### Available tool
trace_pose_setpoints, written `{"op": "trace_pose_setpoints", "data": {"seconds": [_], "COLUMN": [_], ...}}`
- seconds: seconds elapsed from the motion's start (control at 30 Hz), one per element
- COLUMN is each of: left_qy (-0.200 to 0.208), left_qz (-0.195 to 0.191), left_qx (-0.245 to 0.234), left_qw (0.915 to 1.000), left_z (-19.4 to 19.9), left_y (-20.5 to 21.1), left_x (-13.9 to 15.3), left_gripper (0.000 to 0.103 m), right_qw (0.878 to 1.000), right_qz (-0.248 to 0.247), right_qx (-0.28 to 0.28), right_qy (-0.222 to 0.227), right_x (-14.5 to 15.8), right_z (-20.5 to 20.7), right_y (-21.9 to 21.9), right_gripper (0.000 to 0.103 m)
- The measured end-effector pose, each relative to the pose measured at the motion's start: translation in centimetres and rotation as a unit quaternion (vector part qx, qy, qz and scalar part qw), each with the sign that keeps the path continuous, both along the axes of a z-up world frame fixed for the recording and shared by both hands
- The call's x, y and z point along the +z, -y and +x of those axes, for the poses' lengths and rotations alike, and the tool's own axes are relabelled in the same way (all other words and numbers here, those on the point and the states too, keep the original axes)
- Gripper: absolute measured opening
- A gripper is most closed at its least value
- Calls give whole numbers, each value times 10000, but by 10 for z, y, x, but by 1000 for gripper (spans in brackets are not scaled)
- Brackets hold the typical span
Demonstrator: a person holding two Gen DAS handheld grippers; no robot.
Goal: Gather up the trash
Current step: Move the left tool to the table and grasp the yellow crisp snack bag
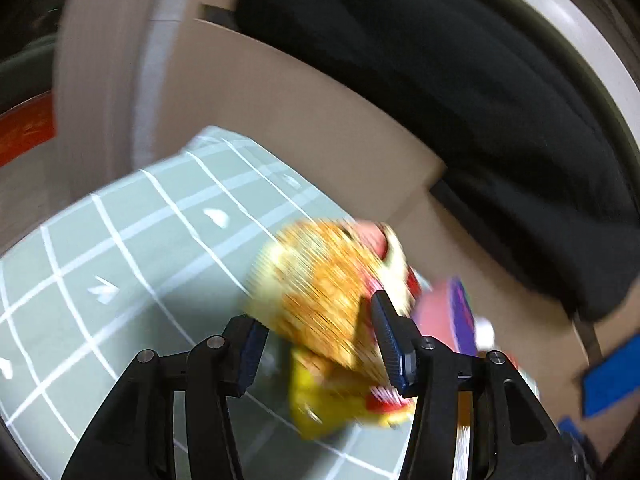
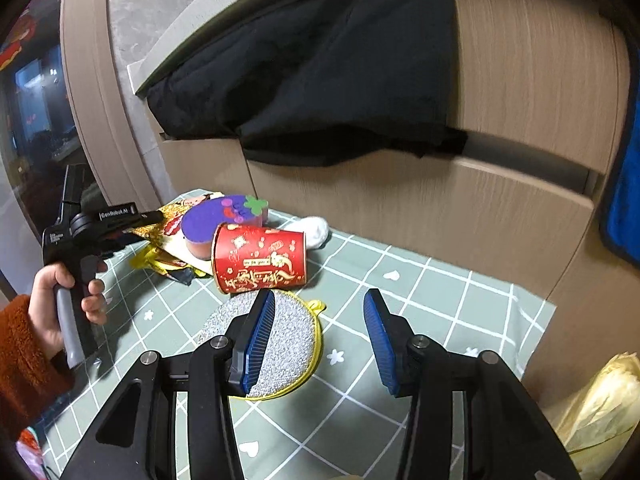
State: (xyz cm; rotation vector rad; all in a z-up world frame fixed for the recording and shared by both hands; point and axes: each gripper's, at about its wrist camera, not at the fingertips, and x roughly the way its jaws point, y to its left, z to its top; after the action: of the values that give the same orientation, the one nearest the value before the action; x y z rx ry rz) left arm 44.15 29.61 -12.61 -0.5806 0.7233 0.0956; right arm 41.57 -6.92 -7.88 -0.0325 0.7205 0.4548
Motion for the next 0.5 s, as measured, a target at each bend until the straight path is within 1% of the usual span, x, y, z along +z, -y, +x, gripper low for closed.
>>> {"op": "trace_pose_setpoints", "data": {"seconds": [0.03, 0.07, 0.17, 0.27, 0.37, 0.5], "left_qy": [58, 103, 152, 118, 28, -14], "left_qz": [7, 76, 319, 400, 444, 464], "left_qx": [-121, -219, -445, -658, -981, -1278], "left_qw": [9999, 9997, 9984, 9970, 9942, 9907], "left_z": [-3, -6, -20, -36, -60, -98], "left_y": [6, 12, 27, 39, 54, 67], "left_x": [1, 4, 13, 19, 24, 30], "left_gripper": [43, 32, 16, 10, 8, 7], "right_qw": [10000, 10000, 9999, 9995, 9990, 9985], "right_qz": [19, 24, -37, -198, -251, -276], "right_qx": [18, 33, 140, 253, 355, 467], "right_qy": [-36, -56, -79, -2, 39, 49], "right_x": [-2, -3, -4, -2, 1, 4], "right_z": [0, -1, -6, -13, -19, -25], "right_y": [0, -1, -6, -13, -18, -26], "right_gripper": [44, 44, 44, 44, 44, 44]}}
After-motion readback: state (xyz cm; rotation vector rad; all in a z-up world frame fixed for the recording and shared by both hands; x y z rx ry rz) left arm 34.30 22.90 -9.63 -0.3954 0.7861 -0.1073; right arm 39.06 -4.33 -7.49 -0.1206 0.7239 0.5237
